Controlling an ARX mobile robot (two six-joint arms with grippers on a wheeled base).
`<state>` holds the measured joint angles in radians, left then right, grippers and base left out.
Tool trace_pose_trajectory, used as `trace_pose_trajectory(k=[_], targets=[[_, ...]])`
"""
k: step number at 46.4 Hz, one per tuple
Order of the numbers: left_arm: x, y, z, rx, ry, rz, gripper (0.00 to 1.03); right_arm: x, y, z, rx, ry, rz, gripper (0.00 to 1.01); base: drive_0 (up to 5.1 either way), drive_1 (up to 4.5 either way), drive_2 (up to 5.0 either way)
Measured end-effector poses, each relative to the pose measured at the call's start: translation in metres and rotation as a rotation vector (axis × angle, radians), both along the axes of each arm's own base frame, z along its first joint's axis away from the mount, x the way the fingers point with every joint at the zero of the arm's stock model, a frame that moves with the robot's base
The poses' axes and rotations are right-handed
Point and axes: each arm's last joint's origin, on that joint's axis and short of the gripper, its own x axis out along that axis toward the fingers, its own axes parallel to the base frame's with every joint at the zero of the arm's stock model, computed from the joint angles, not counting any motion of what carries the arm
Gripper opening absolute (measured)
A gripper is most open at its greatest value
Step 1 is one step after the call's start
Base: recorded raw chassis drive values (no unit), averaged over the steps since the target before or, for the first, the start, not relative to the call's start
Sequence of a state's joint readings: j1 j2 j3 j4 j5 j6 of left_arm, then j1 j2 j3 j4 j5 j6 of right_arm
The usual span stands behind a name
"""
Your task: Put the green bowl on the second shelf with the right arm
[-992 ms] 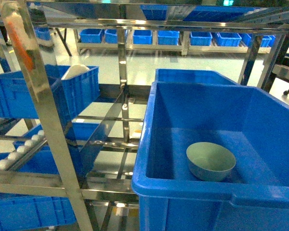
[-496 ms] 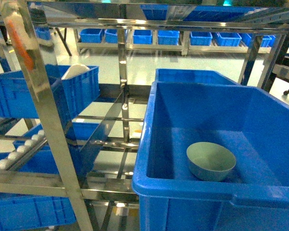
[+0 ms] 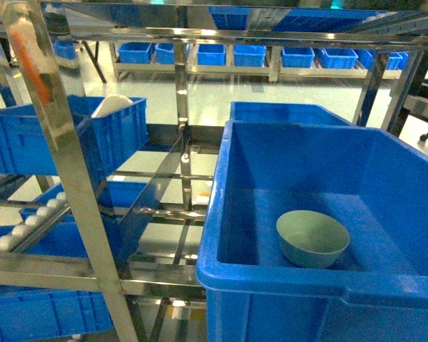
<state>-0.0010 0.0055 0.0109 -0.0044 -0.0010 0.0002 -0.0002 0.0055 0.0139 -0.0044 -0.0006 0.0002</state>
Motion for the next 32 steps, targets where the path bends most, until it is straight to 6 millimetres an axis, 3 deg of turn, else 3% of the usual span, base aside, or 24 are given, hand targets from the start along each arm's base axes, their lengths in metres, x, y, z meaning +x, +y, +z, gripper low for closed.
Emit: trace_pose_trajectory(k=[6, 10, 14, 28, 32], targets=[[0.0, 0.0, 0.0001, 0.0, -0.001, 0.0, 0.98, 0.0, 0.0, 0.0001, 0.0, -0.001, 0.0, 0.73, 0.0, 0.0, 0.0], [0.0, 0.0, -0.0005, 0.0, 0.005, 0.0, 0.98, 0.0, 0.0, -0.0003, 0.0, 0.003, 0.0, 0.84, 0.0, 0.0, 0.0], [0.0, 0.0, 0.0003, 0.0, -0.003, 0.0, 0.98, 0.0, 0.0, 0.0003, 0.0, -0.003, 0.0, 1.0, 0.1, -4.04, 4.1], [0.0, 0.0, -0.0002, 0.0, 0.002, 0.0, 0.98, 0.0, 0.0, -0.0002, 0.0, 0.002, 0.0, 0.98, 0.1, -4.04, 4.1], [0.0, 0.0, 0.0, 0.0, 0.0, 0.0, 0.98, 0.0, 0.0, -0.0001, 0.0, 0.001, 0.0, 0.98, 0.0, 0.0, 0.0]])
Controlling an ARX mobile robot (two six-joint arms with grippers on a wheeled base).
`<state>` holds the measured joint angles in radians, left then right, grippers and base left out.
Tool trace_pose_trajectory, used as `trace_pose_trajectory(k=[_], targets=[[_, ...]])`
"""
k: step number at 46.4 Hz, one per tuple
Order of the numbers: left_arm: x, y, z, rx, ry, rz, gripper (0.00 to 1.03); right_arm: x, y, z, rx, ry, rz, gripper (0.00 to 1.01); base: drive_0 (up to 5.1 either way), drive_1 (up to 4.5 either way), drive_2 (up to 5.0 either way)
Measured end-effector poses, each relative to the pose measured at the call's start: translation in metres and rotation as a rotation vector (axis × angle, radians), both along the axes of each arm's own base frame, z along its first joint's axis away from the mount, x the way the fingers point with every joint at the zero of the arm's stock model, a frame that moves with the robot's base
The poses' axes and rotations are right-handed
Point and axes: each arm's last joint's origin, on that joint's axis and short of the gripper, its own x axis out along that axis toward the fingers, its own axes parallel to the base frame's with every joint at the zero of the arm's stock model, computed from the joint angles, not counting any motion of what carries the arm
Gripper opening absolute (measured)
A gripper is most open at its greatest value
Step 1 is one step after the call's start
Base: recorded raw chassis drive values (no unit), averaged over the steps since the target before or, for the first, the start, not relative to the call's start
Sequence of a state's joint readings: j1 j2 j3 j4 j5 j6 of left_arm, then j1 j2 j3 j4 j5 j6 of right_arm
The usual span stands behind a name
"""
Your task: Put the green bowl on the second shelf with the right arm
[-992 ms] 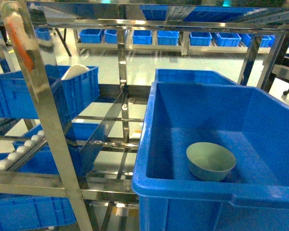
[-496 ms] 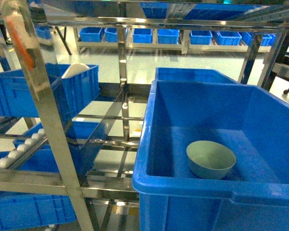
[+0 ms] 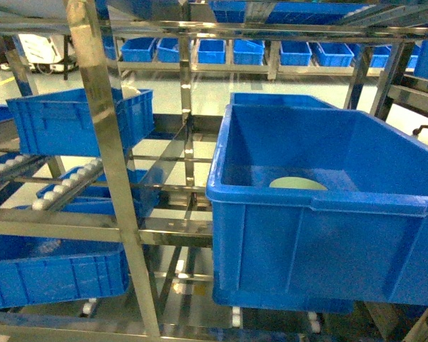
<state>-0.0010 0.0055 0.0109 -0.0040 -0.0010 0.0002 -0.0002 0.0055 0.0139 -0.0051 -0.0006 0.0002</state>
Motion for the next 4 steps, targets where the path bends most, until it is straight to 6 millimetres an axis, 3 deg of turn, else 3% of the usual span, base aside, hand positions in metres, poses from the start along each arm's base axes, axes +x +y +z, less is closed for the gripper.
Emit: trace_pose_trajectory(k=[4], targets=[[0.0, 0.0, 0.0, 0.0, 0.0, 0.0, 0.98, 0.0, 0.0, 0.0, 0.0, 0.0, 0.0, 0.98, 0.0, 0.0, 0.0]])
